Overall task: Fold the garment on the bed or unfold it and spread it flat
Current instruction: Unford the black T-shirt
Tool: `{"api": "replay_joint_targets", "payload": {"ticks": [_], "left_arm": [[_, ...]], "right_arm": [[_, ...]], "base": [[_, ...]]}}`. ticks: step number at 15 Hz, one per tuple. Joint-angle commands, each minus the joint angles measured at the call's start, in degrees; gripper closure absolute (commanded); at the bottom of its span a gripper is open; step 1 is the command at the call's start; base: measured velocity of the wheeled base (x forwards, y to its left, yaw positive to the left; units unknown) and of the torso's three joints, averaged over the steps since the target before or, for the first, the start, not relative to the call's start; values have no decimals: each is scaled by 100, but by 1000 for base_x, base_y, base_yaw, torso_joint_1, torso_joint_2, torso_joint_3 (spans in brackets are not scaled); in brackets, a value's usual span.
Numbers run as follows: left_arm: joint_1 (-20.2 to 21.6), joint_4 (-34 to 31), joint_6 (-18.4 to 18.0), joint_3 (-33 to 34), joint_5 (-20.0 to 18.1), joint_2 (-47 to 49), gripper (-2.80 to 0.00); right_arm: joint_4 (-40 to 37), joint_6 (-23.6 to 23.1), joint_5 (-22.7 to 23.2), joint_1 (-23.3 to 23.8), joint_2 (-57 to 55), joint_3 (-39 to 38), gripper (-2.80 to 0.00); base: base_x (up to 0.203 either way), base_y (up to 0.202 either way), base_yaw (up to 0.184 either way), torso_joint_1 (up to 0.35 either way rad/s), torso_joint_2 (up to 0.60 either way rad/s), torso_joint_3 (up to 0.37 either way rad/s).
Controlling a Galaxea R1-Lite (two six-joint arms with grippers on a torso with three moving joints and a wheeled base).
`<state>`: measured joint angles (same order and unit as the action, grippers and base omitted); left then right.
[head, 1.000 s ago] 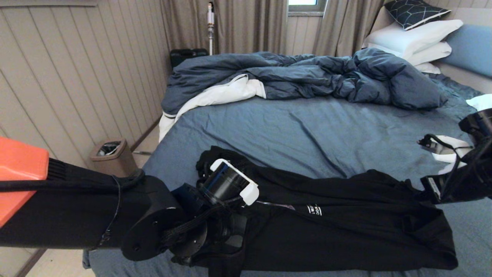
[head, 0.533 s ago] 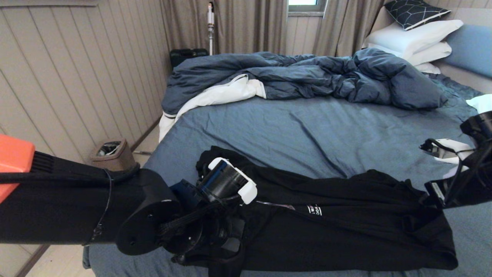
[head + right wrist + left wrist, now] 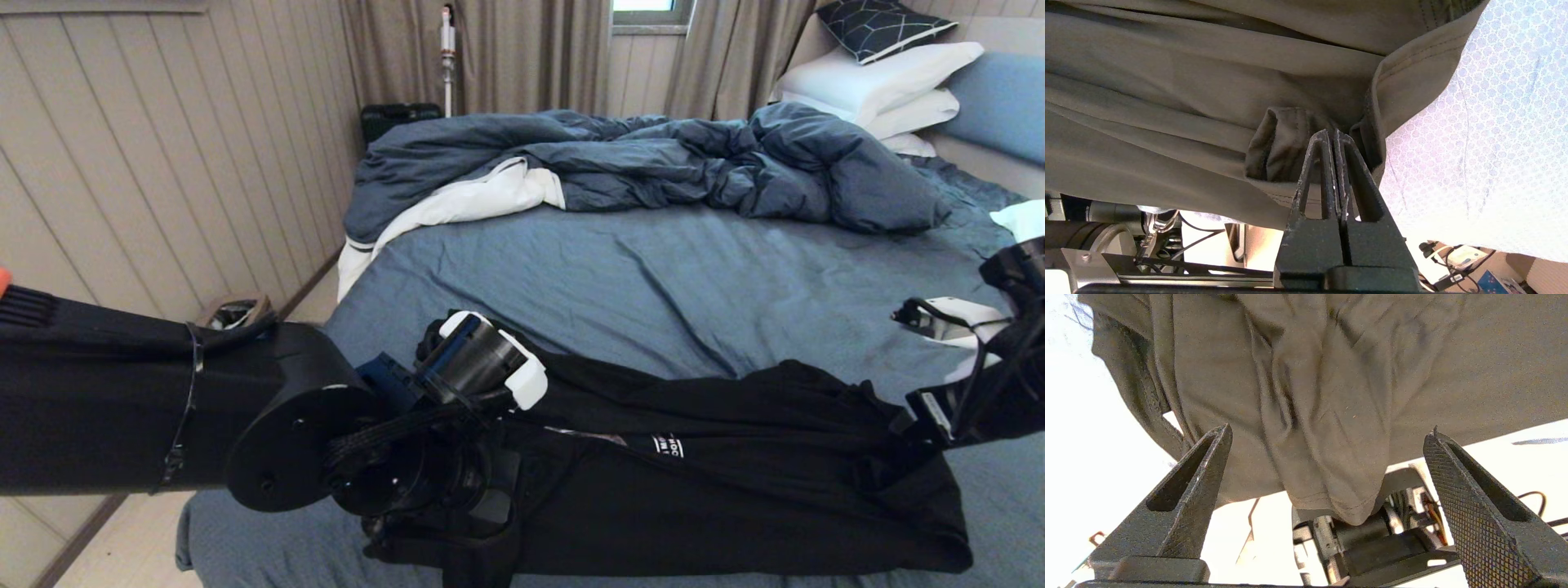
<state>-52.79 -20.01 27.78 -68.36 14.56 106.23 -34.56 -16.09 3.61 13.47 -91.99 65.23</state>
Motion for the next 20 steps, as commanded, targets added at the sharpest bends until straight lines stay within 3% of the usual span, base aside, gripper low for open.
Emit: {"api": "replay_joint_targets", "payload": {"ticks": [1,5,6,20], "left_arm": [[5,-79,40,-62,12,-6,-280],[5,-208,142,-143,21,-6,-280],[5,-214,157,-137,21,-6,-280],[-4,-162,290,-88,3,256,-280]], "right_arm": [[-24,-17,0,6,-20,7,0],[-71,-46,-5,-2,16,-54,0],[-22,-81,-16,4,31,-170,-280],[-209,-131,-89,-15,262,-365,-280]], "base": [[0,0,0,0,0,0],[0,0,0,0,0,0],[0,0,0,0,0,0],[0,0,0,0,0,0]]}}
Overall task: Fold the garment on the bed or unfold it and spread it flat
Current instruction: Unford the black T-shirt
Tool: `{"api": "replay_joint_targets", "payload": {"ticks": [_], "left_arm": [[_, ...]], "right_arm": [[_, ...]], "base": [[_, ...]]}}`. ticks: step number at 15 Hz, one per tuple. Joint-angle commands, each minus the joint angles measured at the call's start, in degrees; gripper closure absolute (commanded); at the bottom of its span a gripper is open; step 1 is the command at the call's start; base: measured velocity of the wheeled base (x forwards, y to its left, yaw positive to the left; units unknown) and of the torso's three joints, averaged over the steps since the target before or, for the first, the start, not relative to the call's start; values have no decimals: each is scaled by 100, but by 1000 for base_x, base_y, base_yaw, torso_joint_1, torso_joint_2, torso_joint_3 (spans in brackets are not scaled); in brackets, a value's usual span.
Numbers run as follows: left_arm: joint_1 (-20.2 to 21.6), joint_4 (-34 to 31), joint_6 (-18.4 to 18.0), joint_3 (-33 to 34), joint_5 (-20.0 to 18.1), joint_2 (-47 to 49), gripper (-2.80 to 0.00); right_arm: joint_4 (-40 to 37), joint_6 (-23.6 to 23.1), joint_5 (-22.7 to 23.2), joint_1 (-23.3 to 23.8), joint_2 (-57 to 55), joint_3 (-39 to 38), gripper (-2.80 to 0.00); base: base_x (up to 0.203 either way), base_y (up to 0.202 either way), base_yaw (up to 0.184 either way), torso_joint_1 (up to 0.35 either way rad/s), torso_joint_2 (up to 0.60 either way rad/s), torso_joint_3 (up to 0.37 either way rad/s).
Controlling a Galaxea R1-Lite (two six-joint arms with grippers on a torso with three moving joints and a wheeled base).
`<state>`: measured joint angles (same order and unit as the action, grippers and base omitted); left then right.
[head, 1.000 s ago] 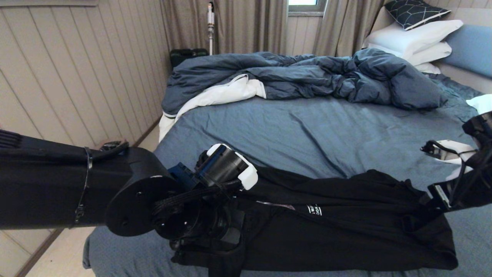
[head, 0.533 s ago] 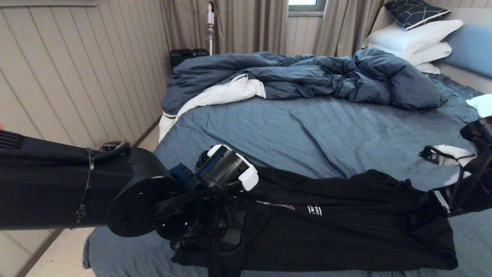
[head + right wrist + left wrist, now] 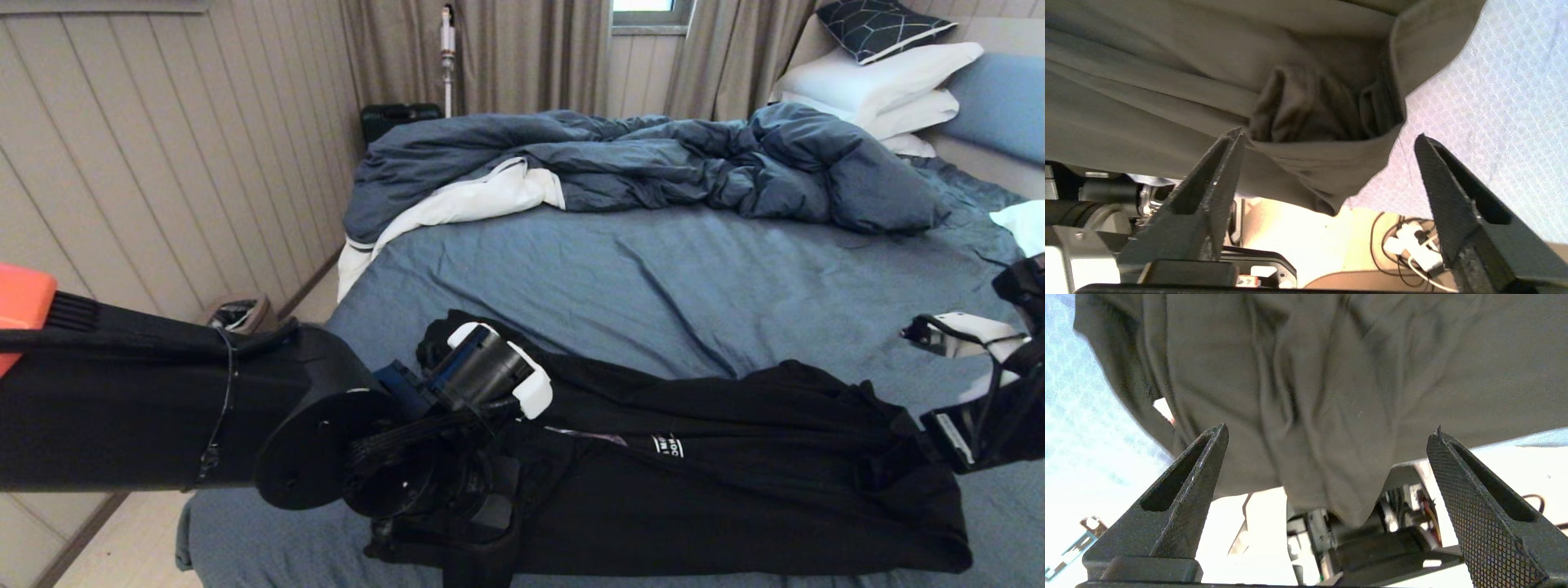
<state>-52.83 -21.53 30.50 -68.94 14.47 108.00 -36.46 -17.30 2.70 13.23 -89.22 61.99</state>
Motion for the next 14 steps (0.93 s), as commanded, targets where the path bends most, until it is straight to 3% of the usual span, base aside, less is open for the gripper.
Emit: {"api": "replay_joint_targets", "payload": {"ticks": [1,7,14], "left_arm": [[18,-1,9,-50,12,107,-280],[28,-36,35,187,-278,124,-280],[63,25,31,-181,-217,560,-280]], "right_arm": [[-14,-4,-13,25,-12,-134,-280],[82,121,-41,31,2,-425,-280],[140,113,-41,31,-16,-346,-280]], "base": [[0,0,0,0,0,0],[0,0,0,0,0,0],[0,0,0,0,0,0]]}}
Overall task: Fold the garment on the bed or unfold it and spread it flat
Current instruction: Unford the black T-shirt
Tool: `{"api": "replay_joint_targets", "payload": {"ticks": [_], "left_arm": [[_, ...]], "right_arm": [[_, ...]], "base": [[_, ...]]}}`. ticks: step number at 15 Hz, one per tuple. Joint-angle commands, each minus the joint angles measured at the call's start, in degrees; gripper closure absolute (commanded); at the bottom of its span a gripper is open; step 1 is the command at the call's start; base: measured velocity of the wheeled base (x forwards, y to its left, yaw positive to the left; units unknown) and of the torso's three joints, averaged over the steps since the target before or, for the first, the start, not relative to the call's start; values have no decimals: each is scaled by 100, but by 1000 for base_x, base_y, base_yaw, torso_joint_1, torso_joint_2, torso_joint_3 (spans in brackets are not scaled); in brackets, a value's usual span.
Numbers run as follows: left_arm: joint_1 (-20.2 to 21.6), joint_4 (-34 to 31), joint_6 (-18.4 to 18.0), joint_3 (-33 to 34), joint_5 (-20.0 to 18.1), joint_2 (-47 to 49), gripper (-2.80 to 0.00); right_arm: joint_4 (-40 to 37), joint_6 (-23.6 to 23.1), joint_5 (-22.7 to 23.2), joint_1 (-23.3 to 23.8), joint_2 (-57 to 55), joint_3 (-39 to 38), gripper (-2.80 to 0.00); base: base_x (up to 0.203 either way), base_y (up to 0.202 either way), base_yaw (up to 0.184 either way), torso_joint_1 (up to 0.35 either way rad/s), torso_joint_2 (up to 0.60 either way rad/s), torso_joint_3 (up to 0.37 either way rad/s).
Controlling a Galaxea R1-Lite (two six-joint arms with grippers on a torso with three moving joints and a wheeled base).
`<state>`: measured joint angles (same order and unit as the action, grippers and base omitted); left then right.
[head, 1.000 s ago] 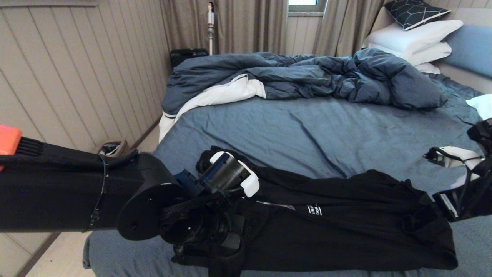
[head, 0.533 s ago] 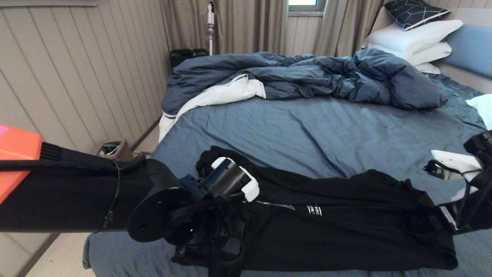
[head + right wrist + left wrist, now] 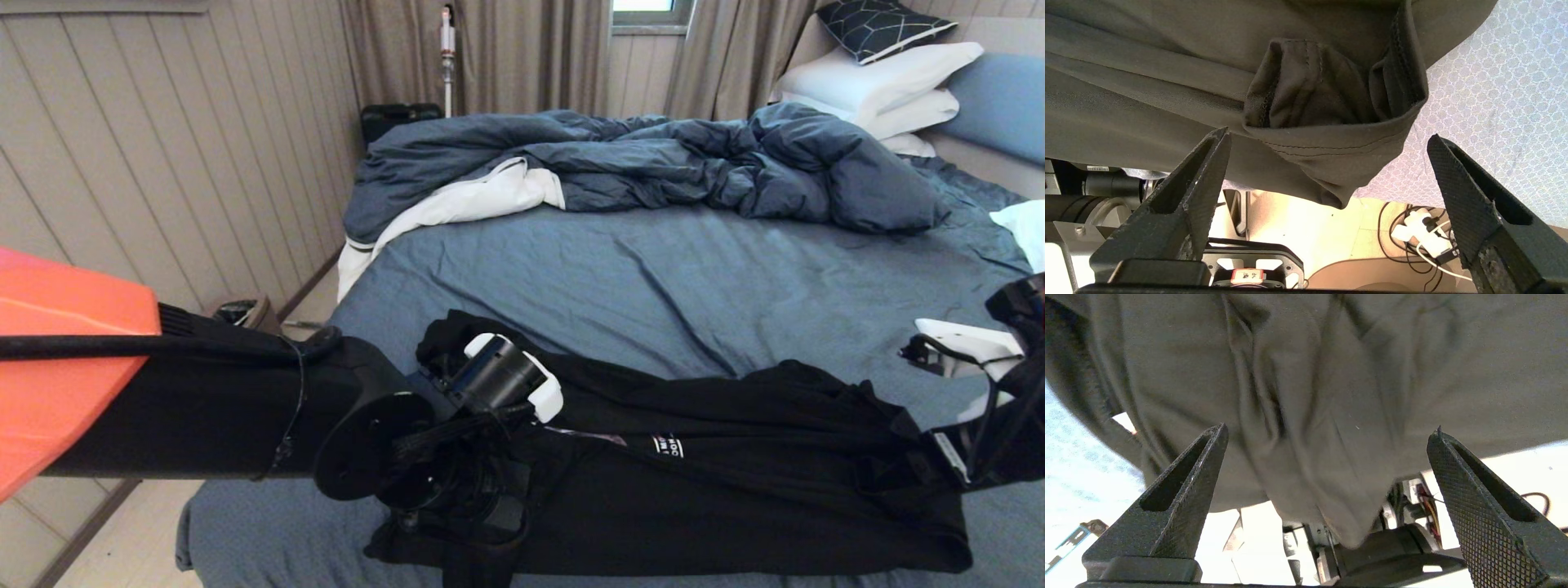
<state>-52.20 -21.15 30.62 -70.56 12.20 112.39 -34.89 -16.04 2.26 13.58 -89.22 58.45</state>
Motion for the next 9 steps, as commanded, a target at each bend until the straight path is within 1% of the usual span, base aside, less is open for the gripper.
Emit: {"api": "replay_joint_targets", "payload": {"ticks": [1,5,6,7,9], "left_arm": [[2,-12,22,-35,10,206,-280],[105,73,23,-107,10,336,-280],[103,92,20,-107,8,305,-254],[100,91,5,-114,-14,283,0],[96,84,20,-113,-7,250,0]], "right_arm": [[-18,-13,3,-5,-16,2,-280],[79,-13,3,-2,-43,8,-280],[79,-13,3,4,-43,8,-280],[79,-13,3,13,-43,8,-280],[79,-13,3,13,-51,8,-280]], "base": [[0,0,0,0,0,0],[0,0,0,0,0,0],[0,0,0,0,0,0],[0,0,0,0,0,0],[0,0,0,0,0,0]]}}
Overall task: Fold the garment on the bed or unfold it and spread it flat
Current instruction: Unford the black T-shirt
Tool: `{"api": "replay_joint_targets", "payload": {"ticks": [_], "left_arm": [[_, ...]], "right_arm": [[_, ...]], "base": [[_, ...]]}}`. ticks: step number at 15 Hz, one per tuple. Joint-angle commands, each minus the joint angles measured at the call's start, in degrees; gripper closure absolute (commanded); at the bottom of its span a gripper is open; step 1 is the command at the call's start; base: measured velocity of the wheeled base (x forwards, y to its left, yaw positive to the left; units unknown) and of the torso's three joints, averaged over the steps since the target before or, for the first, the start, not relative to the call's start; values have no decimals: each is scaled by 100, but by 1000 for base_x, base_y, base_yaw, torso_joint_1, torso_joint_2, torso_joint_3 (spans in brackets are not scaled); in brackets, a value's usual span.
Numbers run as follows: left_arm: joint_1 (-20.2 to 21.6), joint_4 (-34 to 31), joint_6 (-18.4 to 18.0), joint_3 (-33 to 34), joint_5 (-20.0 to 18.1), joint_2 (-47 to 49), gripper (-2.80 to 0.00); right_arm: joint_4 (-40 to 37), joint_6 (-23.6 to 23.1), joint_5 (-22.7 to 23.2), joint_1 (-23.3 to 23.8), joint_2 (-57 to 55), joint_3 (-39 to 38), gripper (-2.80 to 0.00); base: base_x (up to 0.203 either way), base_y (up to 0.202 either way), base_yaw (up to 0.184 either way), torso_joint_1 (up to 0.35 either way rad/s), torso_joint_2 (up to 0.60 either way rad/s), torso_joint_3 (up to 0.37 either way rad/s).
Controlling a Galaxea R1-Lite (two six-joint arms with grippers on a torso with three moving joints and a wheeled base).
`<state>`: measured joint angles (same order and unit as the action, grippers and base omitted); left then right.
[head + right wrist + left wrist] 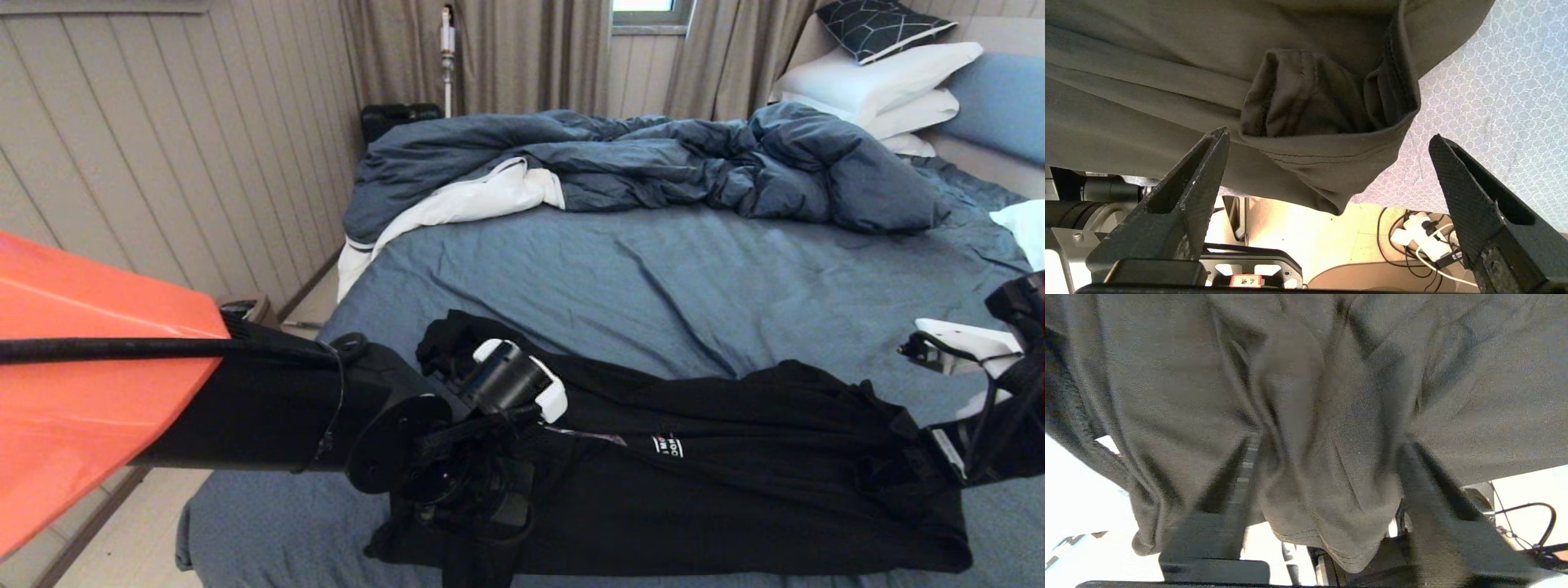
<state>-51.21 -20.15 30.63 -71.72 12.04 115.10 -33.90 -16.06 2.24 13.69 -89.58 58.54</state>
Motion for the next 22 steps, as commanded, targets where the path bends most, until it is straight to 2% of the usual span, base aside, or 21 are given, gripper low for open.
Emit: {"api": "replay_joint_targets", "payload": {"ticks": [1,5,7,11,17,20,22], "left_arm": [[-3,-7,22,17,17,-60,0],[-28,-13,51,134,11,-260,0],[-130,-18,100,431,15,-617,0],[-874,-6,372,1375,14,-1169,0],[-1995,-171,889,1802,26,-1564,0],[-2296,-295,1016,1837,8,-1473,0],[-2305,-260,1008,1824,8,-1356,0]], "right_arm": [[-20,-11,5,2,-25,-3,-280],[-20,-11,5,11,-7,-12,-280],[-29,-10,5,20,64,-45,-280],[-38,-10,5,84,138,-104,-280],[-20,-20,5,142,221,-238,-280],[-20,-11,5,125,195,-273,-280],[-20,-11,5,116,177,-264,-280]], "base": [[0,0,0,0,0,0],[0,0,0,0,0,0],[0,0,0,0,0,0],[0,0,0,0,0,0],[0,0,0,0,0,0],[0,0,0,0,0,0],[0,0,0,0,0,0]]}}
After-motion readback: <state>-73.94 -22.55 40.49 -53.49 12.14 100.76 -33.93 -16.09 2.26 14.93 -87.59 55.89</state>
